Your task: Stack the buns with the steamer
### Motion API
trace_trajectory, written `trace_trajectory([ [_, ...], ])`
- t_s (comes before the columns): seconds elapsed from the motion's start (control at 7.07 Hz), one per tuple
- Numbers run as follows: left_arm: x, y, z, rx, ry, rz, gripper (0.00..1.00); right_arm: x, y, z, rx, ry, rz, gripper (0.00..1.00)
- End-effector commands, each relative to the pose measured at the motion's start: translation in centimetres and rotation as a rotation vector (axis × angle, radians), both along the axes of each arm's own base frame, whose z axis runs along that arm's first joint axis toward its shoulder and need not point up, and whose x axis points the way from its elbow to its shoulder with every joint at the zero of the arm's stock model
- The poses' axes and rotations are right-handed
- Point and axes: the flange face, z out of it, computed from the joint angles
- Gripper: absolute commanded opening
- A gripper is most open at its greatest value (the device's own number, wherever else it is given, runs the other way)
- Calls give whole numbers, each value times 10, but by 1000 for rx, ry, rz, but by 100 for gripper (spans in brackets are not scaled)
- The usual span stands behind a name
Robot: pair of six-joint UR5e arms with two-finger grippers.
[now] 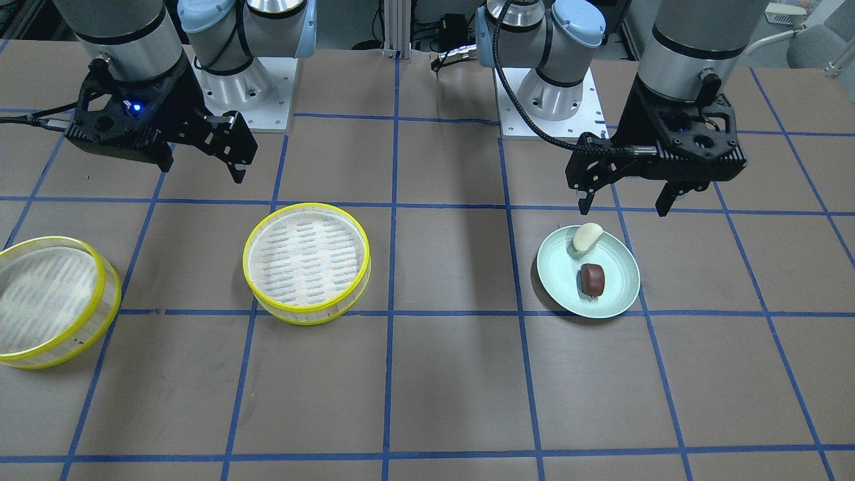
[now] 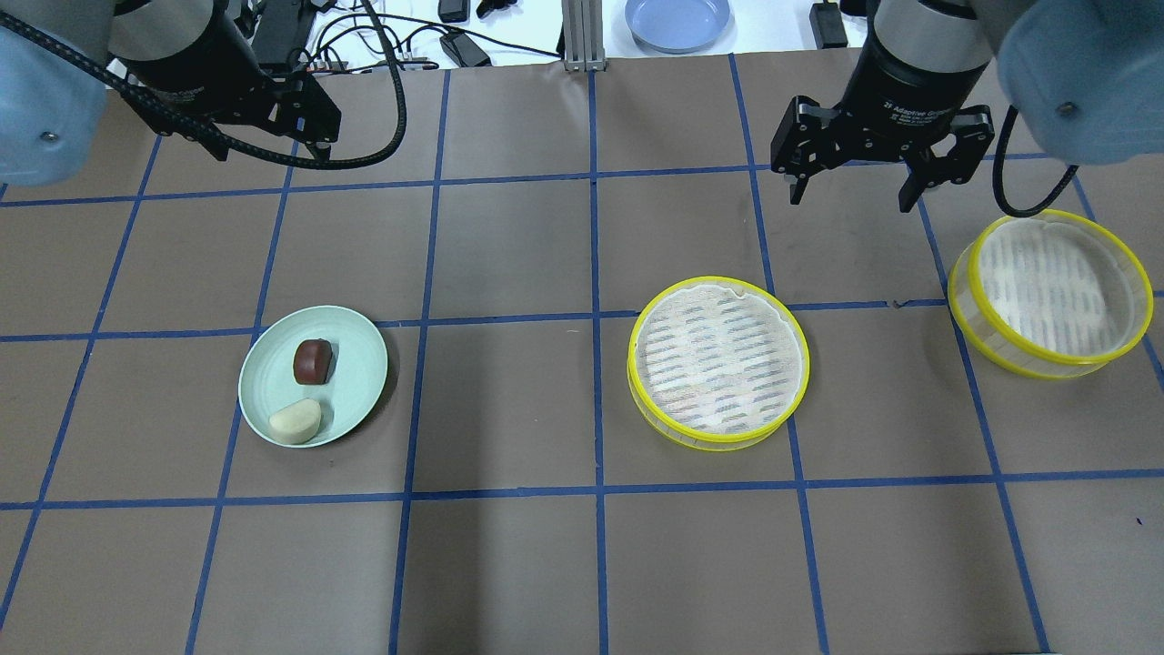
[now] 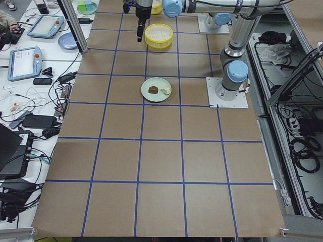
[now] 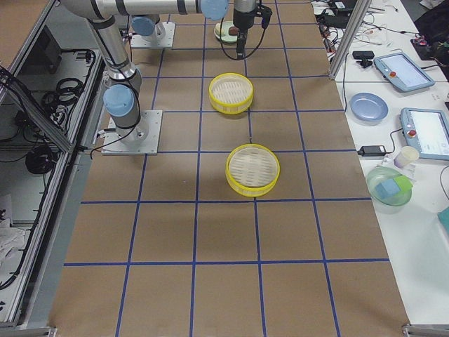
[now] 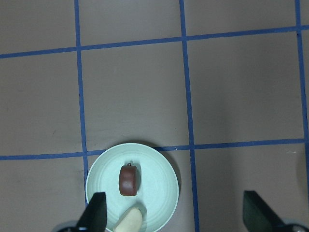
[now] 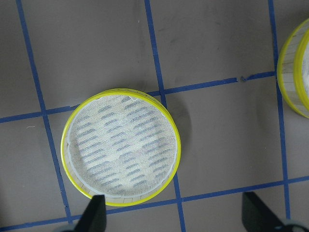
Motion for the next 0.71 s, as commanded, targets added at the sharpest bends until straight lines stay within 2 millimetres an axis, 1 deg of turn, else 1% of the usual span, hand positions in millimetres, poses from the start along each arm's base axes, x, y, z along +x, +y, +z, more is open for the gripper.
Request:
trace_trajectory([
  [0.0,2,1,1,1,-2,4,100,0,0,0,0,0,0,99],
  [0.42,6,3,-1,23,-4,9,100,0,0,-1,1,1,2,99],
  [0.57,14,4,-9,52,-6,3,100,0,0,-1,1,1,2,99],
])
